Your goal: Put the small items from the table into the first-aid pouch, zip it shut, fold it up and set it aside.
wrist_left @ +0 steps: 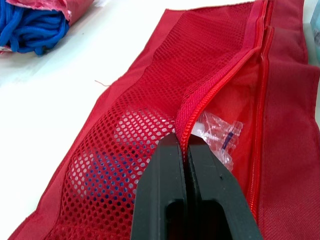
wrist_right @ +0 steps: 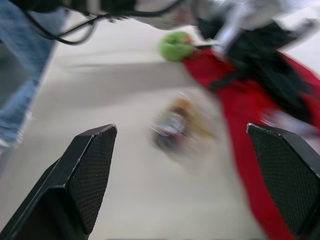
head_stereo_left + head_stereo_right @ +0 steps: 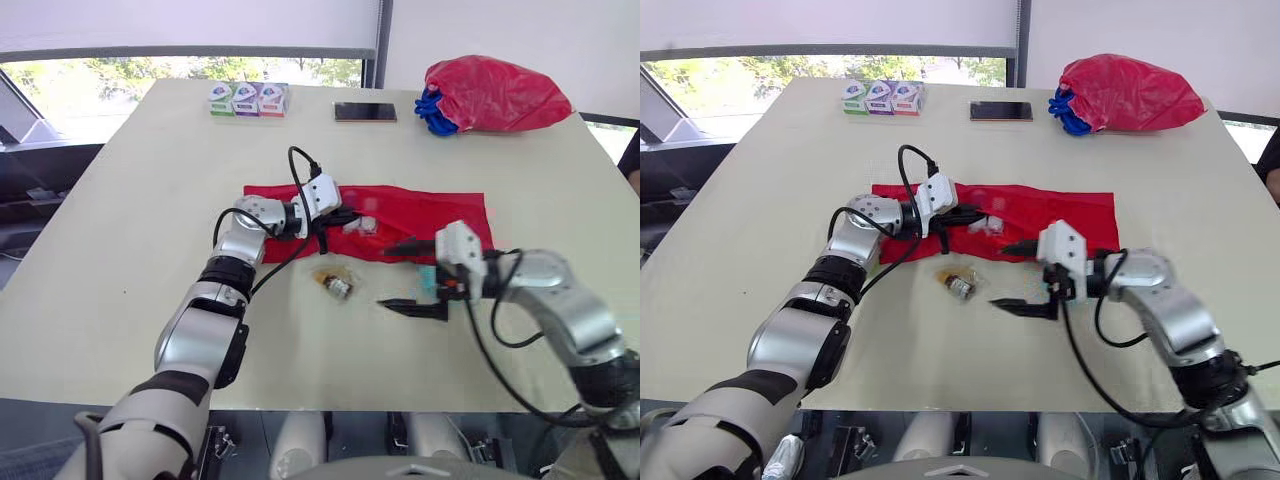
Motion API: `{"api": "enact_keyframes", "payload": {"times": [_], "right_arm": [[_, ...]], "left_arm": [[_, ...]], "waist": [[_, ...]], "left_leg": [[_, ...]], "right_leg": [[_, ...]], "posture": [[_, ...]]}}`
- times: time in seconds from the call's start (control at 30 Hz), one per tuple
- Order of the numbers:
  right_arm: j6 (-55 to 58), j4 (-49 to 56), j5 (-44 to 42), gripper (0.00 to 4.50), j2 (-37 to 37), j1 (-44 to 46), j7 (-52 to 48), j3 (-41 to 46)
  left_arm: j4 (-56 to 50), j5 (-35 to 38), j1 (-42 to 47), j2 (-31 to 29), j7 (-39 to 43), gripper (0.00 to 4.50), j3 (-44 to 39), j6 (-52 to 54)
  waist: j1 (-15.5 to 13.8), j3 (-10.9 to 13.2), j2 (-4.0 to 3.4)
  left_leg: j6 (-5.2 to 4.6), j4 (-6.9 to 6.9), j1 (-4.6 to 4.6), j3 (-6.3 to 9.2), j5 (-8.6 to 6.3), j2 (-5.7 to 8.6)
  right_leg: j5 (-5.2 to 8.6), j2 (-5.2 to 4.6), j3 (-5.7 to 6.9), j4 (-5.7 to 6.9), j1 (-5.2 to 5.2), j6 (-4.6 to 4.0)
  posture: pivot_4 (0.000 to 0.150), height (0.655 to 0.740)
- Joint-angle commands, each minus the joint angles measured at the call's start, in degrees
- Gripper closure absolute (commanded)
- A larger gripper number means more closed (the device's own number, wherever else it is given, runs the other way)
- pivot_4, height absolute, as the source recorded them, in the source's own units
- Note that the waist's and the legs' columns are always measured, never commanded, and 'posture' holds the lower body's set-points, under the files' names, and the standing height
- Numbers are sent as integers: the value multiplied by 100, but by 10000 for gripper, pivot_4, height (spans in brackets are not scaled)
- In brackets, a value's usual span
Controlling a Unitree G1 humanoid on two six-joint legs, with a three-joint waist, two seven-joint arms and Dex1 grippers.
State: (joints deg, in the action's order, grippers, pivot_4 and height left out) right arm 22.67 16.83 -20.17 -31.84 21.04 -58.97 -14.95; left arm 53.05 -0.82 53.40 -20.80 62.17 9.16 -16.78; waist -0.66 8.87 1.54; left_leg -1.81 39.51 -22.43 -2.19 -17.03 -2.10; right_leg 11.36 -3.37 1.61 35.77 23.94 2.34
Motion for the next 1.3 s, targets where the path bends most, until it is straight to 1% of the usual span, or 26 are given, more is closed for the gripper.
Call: {"api": "enact_keyframes", "payload": {"times": [0.03,0.17,0.27,0.4,0.43,0.53,0.57,0.6,0.63,0.67,0.7,0.73,0.93,1.1,1.2,1.3], "right_arm": [[-294,-327,371,638,551,226,399,-347],[-531,-980,766,638,1093,366,686,-616],[-698,-1462,1184,638,1243,495,805,-868],[-735,-1686,1451,638,1287,517,847,-997],[-705,-1707,1508,3028,1293,508,882,-1003],[-702,-1722,1578,12777,1332,485,912,-984],[-697,-1712,1590,15293,1350,481,923,-972],[-684,-1679,1597,20328,1357,468,932,-957],[-691,-1650,1613,24409,1358,457,954,-939],[-686,-1622,1617,26633,1358,446,971,-920],[-662,-1572,1598,32294,1341,429,966,-890],[-637,-1519,1576,35642,1315,412,955,-860],[-395,-854,1481,35887,853,229,1041,-394],[1040,1,1547,35887,779,-44,1866,136],[1617,114,1556,35887,869,-81,2226,275],[2254,68,1544,35887,1129,-63,2751,499]], "left_arm": [[-146,-3,-3,-80,-52,45000,-58,-93],[-224,4,-84,-76,-41,45000,-48,-75],[-226,0,-98,-70,-61,45000,-53,-47],[-254,3,-116,-65,-85,45000,-61,-27],[-261,8,-120,-67,-88,45000,-64,-21],[-256,10,-125,-71,-100,45000,-65,-16],[-248,11,-123,-69,-102,45000,-65,-15],[-233,7,-121,-59,-110,45000,-62,-20],[-220,6,-117,-49,-117,45000,-59,-21],[-212,6,-115,-42,-121,45000,-57,-21],[-205,5,-113,-33,-125,45000,-53,-24],[-202,5,-112,-27,-126,45000,-50,-26],[-223,23,-116,-2,-118,45000,-58,-25],[-260,42,-148,0,-132,45000,-75,-34],[-293,49,-165,34,-144,45000,-70,-26],[-349,71,-181,93,-128,45000,-59,-14]], "waist": [[-6,-2,4],[7,-2,3],[-14,-2,3],[-8,-2,3],[-7,-2,3],[-4,-2,3],[-3,-2,3],[-3,-2,3],[-3,-2,3],[-3,-2,3],[-5,-2,3],[-6,-2,3],[-11,-2,3],[-8,-2,3],[-7,-2,3],[-12,-2,3]], "left_leg": [[0,0,0,-1,0,0],[4,2,3,4,3,-2],[7,2,1,6,4,-3],[8,3,0,3,5,0],[8,2,0,5,5,-1],[8,2,0,8,5,-3],[8,2,1,7,5,-3],[8,2,1,8,5,-3],[8,2,1,8,5,-3],[8,2,1,9,5,-3],[8,2,1,9,5,-3],[8,2,1,9,5,-3],[8,2,-4,12,5,-1],[8,2,-3,17,5,-3],[8,2,-3,17,5,-3],[8,2,-3,17,5,-2]], "right_leg": [[0,0,-1,0,0,0],[0,7,-4,6,-1,-1],[0,10,-6,6,-1,-1],[0,10,-13,5,-1,-1],[0,12,-13,5,-1,-1],[0,16,-13,6,-1,-2],[0,16,-13,7,-1,-2],[0,16,-13,7,-1,-2],[0,17,-13,8,-1,-2],[0,17,-13,8,-1,-2],[0,17,-14,8,-1,-2],[0,17,-14,8,-1,-2],[0,17,-15,4,-1,-2],[0,22,-14,7,-1,-2],[0,22,-14,8,-1,-2],[0,22,-15,8,-1,-2]], "posture": [[1500,7400],[1500,7400],[1500,7400],[1500,7400],[1500,7400],[1500,7400],[1500,7400],[1500,7400],[1500,7400],[1500,7400],[1500,7400],[1500,7400],[1500,7400],[1500,7400],[1500,7400],[1500,7400]]}}
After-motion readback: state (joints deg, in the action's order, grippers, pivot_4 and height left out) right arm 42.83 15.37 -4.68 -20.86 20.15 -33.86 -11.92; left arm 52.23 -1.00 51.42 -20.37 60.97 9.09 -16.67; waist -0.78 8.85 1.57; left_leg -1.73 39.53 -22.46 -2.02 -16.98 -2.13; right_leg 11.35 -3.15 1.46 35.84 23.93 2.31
